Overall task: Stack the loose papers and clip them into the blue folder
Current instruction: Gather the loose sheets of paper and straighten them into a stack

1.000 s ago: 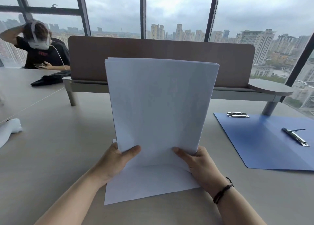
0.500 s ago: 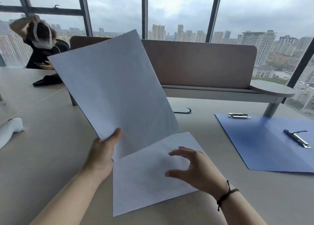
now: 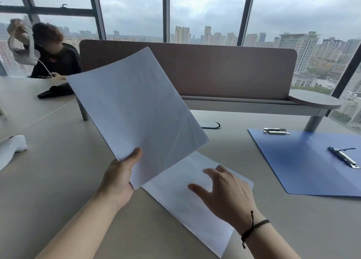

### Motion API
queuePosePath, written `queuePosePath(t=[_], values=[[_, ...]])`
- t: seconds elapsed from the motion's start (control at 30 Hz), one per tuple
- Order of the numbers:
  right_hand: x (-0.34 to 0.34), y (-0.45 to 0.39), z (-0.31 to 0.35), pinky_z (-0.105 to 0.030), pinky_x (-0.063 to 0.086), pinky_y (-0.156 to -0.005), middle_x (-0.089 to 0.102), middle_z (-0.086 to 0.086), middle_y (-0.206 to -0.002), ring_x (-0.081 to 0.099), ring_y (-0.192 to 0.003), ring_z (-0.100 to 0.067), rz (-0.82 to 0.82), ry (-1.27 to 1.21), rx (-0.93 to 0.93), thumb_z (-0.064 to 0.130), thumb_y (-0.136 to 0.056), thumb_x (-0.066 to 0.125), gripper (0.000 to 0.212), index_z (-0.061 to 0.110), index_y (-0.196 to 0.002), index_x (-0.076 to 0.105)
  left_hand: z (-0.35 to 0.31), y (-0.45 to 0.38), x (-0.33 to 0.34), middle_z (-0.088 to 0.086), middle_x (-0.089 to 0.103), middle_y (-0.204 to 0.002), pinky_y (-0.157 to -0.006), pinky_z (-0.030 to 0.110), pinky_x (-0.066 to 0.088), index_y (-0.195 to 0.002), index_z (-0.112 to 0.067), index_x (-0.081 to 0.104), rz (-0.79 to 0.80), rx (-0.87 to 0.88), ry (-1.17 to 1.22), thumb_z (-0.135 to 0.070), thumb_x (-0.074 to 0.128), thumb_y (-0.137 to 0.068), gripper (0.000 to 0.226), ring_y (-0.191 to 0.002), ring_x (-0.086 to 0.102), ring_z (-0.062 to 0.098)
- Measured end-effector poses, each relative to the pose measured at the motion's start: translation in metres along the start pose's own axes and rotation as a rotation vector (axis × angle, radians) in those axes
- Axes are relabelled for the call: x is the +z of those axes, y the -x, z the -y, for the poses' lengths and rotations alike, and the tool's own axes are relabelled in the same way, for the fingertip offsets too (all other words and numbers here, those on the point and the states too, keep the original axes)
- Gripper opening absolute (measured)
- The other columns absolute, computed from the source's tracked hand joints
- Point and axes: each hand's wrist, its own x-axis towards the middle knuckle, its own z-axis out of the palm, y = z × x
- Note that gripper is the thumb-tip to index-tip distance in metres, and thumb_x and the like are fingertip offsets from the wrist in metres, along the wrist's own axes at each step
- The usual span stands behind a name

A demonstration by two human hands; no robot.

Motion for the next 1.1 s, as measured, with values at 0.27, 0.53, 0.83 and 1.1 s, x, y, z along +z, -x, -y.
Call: queuePosePath(t=[0.27,0.53,0.83,1.1], values=[[0.000,-0.010,-0.036,-0.040,0.044,-0.084,0.055,0.001,-0.113,0.054,-0.115,-0.026,0.105,0.041,0.327,0.101,-0.044,0.051,0.102,0.026,-0.113,0.053,0.008,0.004,0.006,0.001,0.074,-0.121,-0.105,0.046,0.048,-0.122,-0.016,0.069,0.008,-0.021,-0.077,-0.013,0.062,-0.096,0.028,-0.114,0.069,0.021],[-0.011,-0.013,-0.037,-0.034,0.039,-0.067,0.059,0.008,-0.086,0.055,-0.080,-0.021,0.178,0.021,0.347,0.097,-0.040,0.062,0.088,0.023,-0.085,0.046,0.008,0.004,0.007,-0.003,0.074,-0.121,-0.108,0.041,0.045,-0.118,-0.016,0.070,0.014,0.037,-0.139,-0.010,0.064,-0.093,0.027,-0.113,0.069,0.014],[-0.020,-0.010,-0.030,-0.030,0.034,-0.054,0.054,0.008,-0.077,0.056,-0.078,-0.020,0.263,-0.074,0.355,0.083,-0.044,0.075,0.073,0.021,-0.070,0.044,0.011,0.004,0.005,0.000,0.073,-0.124,-0.112,0.044,0.042,-0.123,-0.012,0.069,0.058,0.035,-0.231,-0.011,0.066,-0.092,0.031,-0.117,0.067,0.016],[-0.016,-0.018,-0.035,-0.020,0.038,-0.048,0.056,0.007,-0.063,0.052,-0.054,-0.009,0.317,-0.494,0.325,0.021,-0.080,0.078,0.026,0.018,-0.063,0.059,0.009,0.004,0.003,0.004,0.074,-0.122,-0.110,0.050,0.044,-0.121,-0.009,0.070,0.076,0.009,-0.255,-0.011,0.065,-0.093,0.029,-0.115,0.068,0.022]])
